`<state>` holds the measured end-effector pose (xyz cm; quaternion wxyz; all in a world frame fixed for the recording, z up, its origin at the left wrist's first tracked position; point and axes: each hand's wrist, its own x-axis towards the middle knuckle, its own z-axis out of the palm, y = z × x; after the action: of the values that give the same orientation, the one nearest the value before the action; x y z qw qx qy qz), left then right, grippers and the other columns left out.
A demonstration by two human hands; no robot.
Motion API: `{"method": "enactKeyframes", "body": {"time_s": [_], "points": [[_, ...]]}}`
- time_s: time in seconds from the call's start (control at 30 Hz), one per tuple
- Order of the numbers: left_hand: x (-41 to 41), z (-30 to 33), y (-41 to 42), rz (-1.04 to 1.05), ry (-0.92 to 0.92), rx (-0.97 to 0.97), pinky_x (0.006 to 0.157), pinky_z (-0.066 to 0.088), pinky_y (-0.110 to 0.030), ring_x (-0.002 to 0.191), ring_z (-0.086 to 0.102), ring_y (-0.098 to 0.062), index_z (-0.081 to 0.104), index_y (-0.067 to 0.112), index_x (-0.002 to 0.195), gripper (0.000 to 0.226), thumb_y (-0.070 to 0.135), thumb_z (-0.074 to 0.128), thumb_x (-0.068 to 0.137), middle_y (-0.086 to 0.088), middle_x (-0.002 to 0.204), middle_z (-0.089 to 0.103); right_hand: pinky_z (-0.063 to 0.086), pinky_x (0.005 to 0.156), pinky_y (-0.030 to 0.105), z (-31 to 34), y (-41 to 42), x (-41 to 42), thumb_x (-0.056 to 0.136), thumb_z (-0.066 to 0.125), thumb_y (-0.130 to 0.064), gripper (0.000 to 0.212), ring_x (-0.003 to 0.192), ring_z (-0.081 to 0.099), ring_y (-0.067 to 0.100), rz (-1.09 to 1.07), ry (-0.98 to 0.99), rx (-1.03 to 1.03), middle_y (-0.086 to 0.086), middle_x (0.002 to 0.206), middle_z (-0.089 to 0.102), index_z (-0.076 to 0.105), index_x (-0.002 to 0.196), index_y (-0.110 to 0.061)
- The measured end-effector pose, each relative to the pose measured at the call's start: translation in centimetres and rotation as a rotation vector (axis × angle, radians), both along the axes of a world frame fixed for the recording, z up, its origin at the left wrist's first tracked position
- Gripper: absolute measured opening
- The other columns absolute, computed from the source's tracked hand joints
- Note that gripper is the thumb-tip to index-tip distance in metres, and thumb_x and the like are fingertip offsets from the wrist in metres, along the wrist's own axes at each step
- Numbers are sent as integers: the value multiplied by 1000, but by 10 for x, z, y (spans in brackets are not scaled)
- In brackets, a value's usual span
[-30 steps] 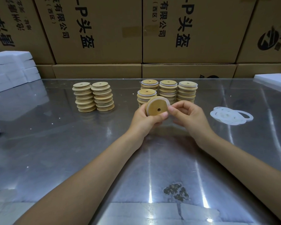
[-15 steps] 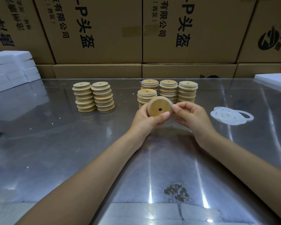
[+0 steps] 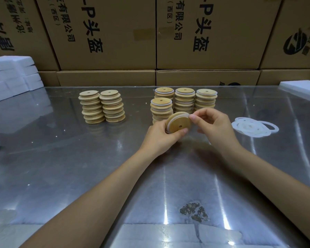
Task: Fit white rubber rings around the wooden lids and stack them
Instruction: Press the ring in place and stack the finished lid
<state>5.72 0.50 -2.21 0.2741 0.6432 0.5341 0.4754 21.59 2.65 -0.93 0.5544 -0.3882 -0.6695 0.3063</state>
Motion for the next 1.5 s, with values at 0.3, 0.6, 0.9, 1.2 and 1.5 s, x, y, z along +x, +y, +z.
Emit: {"method": "enactKeyframes", "body": {"time_s": [0.3, 0.6, 0.9, 1.2, 1.5], "points": [[0, 6, -7, 71, 87, 213, 64, 46, -23, 69, 59, -4, 74, 22, 87, 15, 27, 80, 74, 6, 73, 69, 40, 63, 8, -1, -8, -2, 85, 69, -19, 9, 72, 57, 4, -59, -320, 274, -11, 76, 64, 62, 79, -21], [0, 5, -5, 104, 17, 237, 66, 49, -37, 73, 63, -21, 76, 20, 88, 18, 29, 81, 73, -1, 71, 70, 41, 65, 9, 2, -8, -3, 82, 72, -15, 8, 80, 57, 6, -67, -330, 357, -4, 85, 63, 64, 83, -18], [0, 7, -4, 110, -40, 254, 69, 50, -34, 76, 65, -19, 76, 18, 88, 20, 26, 83, 71, 0, 75, 72, 41, 62, 6, 1, -6, 0, 82, 72, -15, 12, 75, 59, -1, -60, -315, 323, -18, 76, 62, 63, 81, -23], [-3, 4, 2, 40, -179, 188, 81, 55, -39, 83, 66, -12, 66, 21, 90, 22, 17, 81, 73, -1, 87, 72, 47, 66, 15, -5, 1, 5, 83, 71, -26, 8, 71, 61, 1, -76, -343, 146, -14, 73, 67, 65, 78, -26], [1, 0, 0, -70, 120, 215, 93, 40, -10, 115, 46, 0, 40, 17, 136, 81, 12, 84, 68, 16, 120, 48, 52, 56, 17, 0, -4, 4, 88, 66, -25, 13, 58, 64, 3, 112, 66, -419, -5, 69, 67, 65, 79, -15]]}}
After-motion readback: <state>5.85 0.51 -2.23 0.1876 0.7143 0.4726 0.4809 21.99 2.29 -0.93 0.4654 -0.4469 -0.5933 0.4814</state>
